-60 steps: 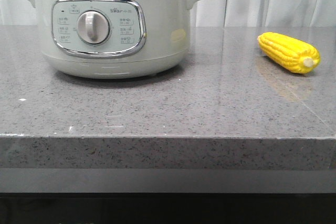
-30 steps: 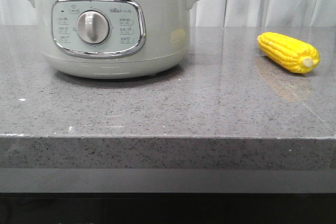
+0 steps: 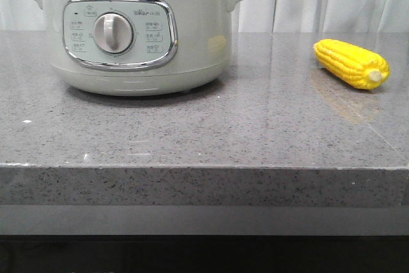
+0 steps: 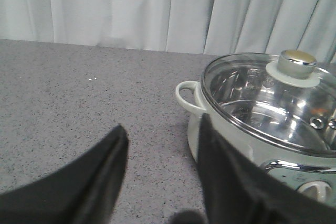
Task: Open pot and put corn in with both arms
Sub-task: 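Grasp the lid knob with the left gripper and lift the lid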
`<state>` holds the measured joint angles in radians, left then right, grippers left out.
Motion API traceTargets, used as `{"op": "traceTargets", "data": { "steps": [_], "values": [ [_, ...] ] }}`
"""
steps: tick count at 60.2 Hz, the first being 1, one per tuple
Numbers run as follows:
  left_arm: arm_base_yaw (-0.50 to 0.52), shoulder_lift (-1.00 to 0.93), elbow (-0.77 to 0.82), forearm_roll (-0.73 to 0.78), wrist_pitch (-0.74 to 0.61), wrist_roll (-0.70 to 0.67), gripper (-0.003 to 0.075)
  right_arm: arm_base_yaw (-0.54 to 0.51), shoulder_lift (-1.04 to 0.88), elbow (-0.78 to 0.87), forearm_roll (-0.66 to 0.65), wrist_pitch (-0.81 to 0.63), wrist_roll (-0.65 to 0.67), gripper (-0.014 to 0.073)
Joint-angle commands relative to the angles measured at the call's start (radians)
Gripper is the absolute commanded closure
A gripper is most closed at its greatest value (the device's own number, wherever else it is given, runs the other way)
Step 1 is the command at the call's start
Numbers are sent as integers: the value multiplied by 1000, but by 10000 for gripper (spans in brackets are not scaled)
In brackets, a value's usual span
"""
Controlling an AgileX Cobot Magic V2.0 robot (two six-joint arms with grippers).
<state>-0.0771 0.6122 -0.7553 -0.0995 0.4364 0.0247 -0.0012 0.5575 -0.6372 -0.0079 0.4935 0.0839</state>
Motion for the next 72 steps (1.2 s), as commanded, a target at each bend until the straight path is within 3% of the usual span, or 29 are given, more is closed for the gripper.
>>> {"op": "traceTargets", "data": {
  "steps": [1, 6, 19, 38, 72],
  "values": [
    [0, 39, -29, 21, -101, 1, 171, -5, 21, -33, -12, -65, -7, 20],
    [-27, 84, -45, 17, -103, 1, 170, -5, 31, -33, -12, -66, -7, -48],
    [-191, 226, -119, 43, -164, 1, 207, -5, 38, -33, -12, -77, -7, -38],
    [-383, 502, -251, 44, -410, 1, 207, -5, 38, -33, -12, -86, -7, -38],
    [-411, 936, -628, 35, -467, -1, 207, -5, 38, -33, -12, -86, -7, -38]
  ]
}}
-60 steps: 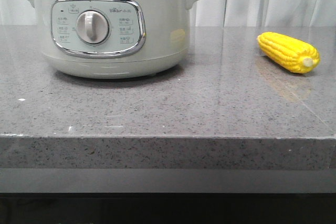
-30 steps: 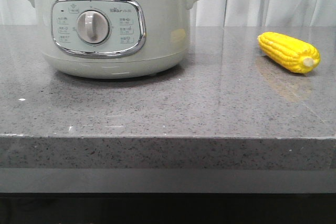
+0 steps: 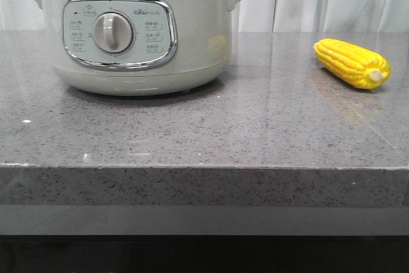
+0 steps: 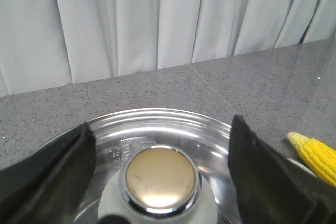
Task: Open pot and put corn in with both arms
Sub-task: 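Grasp the lid knob with the left gripper and lift the lid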
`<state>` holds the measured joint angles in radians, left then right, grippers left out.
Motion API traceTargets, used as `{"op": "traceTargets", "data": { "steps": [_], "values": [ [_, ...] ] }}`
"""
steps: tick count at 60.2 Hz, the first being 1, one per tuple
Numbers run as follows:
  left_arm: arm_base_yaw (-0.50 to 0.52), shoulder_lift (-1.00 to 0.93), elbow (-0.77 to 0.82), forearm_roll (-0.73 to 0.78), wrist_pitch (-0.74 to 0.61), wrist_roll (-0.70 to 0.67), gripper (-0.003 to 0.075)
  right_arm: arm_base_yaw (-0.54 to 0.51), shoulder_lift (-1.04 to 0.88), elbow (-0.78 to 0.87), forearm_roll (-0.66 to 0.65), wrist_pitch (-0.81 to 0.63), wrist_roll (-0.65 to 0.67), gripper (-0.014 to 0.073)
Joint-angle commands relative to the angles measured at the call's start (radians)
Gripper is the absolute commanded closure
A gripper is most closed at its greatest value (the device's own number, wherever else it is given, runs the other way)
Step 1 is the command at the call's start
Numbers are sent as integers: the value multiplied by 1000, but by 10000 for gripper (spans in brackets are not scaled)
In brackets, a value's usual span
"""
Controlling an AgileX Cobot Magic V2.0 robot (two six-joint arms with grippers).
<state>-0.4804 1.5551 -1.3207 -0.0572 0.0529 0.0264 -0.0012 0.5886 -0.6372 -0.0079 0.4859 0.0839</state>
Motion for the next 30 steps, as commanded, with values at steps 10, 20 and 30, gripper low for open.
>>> {"op": "traceTargets", "data": {
  "steps": [10, 20, 30],
  "values": [
    [-8, 28, -83, -8, -84, -3, 207, -5, 7, -33, -12, -78, -7, -38],
    [-8, 54, -83, -8, -91, -3, 208, -5, 7, -33, -12, -78, -7, -38],
    [-8, 68, -83, -8, -82, -3, 209, -5, 7, -33, -12, -78, -7, -38]
  ]
}}
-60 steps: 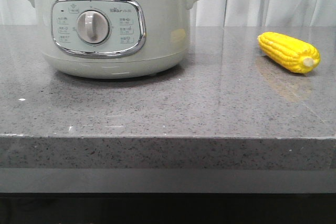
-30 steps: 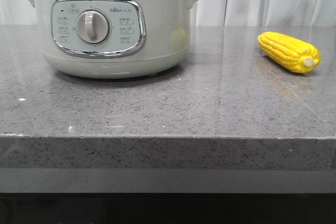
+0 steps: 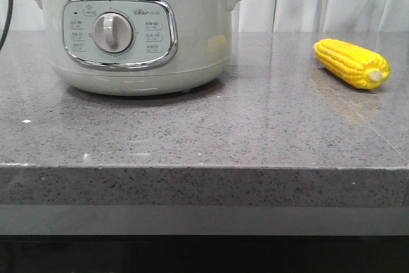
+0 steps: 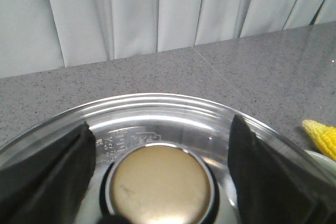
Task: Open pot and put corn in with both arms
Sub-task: 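Grasp the lid knob with the left gripper and lift the lid, then lower the right gripper onto the yellow corn cob and grasp it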
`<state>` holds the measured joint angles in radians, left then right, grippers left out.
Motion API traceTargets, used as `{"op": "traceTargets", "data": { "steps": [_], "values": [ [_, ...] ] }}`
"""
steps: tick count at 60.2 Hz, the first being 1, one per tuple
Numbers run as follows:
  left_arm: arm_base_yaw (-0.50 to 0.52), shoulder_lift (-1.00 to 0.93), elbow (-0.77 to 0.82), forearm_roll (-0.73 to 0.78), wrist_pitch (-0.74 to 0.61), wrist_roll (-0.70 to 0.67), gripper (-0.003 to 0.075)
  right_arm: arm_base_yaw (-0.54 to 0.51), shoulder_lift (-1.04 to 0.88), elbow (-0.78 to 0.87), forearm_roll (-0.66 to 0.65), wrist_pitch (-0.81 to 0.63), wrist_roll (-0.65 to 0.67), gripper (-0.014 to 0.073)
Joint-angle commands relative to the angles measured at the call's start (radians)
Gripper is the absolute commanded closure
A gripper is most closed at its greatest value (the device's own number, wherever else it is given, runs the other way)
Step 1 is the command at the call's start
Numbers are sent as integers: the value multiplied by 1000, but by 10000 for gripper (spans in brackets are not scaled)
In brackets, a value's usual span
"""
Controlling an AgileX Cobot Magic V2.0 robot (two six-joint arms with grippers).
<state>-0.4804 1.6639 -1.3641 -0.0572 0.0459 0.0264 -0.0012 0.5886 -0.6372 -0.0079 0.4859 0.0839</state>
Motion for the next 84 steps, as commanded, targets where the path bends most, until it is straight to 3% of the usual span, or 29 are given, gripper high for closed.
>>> {"op": "traceTargets", "data": {
  "steps": [1, 20, 32, 46, 63, 69, 84],
  "values": [
    [-8, -41, -39, -8, -75, -3, 210, -5, 7, -33, -12, -78, -7, -38],
    [-8, -37, -39, -8, -75, -3, 437, -5, 7, -33, -12, -78, -7, -38],
    [-8, -37, -39, -8, -77, -3, 531, -5, 7, -33, -12, -83, -7, -38],
    [-8, -85, -82, -8, -72, -3, 544, -5, 7, -39, -12, -140, -7, -38],
    [-6, -220, -173, -4, -29, -3, 544, 10, 13, -157, -12, -42, -14, -38],
    [-6, -290, -181, 10, 32, -3, 544, 42, 51, -221, -11, 31, -17, -38],
    [-6, -523, -181, 94, 390, -3, 544, 168, 261, -365, 8, 177, -55, -38]
  ]
}}
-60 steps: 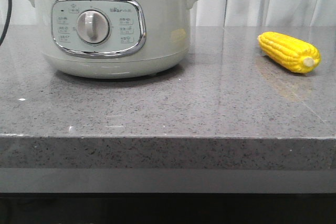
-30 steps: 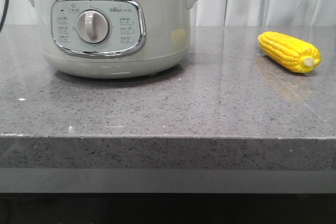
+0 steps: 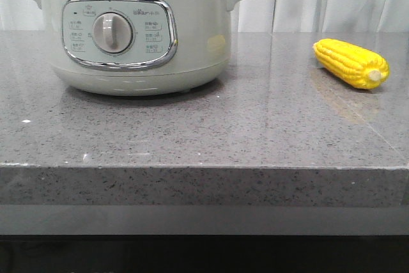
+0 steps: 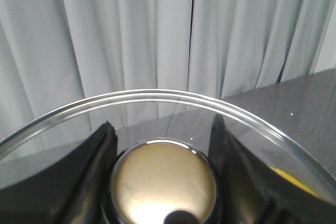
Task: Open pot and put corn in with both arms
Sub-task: 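Lower the right gripper onto the yellow corn cob and grasp it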
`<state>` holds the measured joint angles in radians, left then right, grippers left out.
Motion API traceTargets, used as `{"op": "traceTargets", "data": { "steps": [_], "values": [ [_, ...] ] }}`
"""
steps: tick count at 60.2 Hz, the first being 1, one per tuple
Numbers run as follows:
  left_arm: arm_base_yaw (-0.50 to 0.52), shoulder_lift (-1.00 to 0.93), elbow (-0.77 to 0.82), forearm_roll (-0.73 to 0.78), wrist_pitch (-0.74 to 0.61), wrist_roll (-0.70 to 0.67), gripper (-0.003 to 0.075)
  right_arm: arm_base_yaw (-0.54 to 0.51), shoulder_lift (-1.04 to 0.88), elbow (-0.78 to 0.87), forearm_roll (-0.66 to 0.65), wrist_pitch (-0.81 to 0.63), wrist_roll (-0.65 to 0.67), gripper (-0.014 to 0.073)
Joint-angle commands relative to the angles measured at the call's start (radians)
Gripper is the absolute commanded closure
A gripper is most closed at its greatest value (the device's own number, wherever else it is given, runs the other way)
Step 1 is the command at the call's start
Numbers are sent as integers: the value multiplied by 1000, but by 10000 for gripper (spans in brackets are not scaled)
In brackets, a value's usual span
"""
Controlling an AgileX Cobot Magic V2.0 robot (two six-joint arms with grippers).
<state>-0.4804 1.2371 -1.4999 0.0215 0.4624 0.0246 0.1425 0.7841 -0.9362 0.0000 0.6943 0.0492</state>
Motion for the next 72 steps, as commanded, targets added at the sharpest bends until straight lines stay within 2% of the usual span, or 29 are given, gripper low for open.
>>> {"op": "traceTargets", "data": {
  "steps": [1, 9, 29, 40, 55, 72],
  "values": [
    [-4, -114, -41, 15, -5, -1, 544, 28, 86, -76, 5, -31, -20, -38],
    [7, -232, 24, 16, 68, -1, 544, 31, 219, -141, 19, -33, -20, -38],
    [18, -531, 327, 25, 96, -1, 544, 31, 562, -357, 0, -21, -20, -38],
    [18, -654, 442, 25, 101, -1, 544, 19, 740, -485, -35, 45, -20, -38],
    [18, -697, 461, 25, 111, -1, 544, 10, 903, -590, -33, 90, -20, -38],
    [18, -697, 461, 25, 111, -1, 544, 10, 1000, -603, -33, 82, -20, -38]
  ]
}}
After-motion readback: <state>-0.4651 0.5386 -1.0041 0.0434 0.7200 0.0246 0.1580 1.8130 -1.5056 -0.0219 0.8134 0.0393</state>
